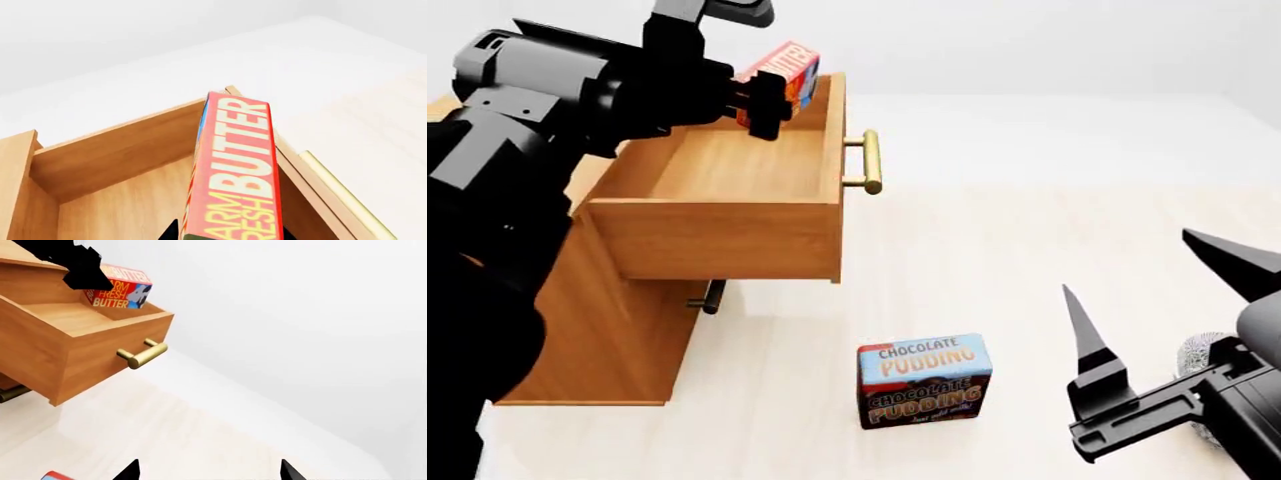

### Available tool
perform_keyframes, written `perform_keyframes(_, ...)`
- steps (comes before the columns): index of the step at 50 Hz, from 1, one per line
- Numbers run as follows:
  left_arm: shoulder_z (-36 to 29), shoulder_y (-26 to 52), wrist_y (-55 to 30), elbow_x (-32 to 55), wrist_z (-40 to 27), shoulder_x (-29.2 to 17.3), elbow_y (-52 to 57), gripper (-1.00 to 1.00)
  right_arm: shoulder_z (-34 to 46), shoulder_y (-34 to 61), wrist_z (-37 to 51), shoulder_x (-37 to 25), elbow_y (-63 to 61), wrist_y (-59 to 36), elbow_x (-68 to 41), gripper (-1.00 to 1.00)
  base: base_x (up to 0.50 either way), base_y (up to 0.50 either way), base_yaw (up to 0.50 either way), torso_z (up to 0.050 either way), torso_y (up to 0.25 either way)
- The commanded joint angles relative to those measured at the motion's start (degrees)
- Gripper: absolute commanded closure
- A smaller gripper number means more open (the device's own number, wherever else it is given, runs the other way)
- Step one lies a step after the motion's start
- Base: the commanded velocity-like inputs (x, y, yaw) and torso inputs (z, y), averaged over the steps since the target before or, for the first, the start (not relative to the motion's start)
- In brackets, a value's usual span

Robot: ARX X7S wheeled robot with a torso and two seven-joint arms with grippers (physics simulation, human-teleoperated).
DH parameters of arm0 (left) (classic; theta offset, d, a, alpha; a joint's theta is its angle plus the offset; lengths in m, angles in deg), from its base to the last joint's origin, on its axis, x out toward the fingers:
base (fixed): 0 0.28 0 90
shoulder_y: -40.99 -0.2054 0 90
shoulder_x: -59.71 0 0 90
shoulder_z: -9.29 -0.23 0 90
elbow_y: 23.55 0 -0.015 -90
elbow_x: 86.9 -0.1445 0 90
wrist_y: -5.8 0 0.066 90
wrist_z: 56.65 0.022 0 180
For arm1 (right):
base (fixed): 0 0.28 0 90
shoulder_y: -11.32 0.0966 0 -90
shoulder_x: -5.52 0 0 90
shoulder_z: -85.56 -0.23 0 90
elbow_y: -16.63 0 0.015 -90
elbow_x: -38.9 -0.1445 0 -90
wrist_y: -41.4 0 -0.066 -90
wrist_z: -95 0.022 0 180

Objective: Put the butter at the back in the top drawer of the cabinet and close it.

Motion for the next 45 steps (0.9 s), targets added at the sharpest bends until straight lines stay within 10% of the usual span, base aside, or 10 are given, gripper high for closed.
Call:
perform_keyframes(1,9.12,-0.19,-2.61,-5.82,-0.62,0.90,-1.22,1.00,-0.20,0.18,0.18,-0.13,0.00,-0.05,-0.15,-1.00,0.00,0.00,0.00,0.000,0.000)
perform_keyframes(45,60.44,-5.84,-12.73,-62.43,5.82,5.31,-1.23,1.00,-1.33,-0.24,1.36,-0.15,0.00,0.05,-1.00,-1.00,0.00,0.00,0.00,0.000,0.001)
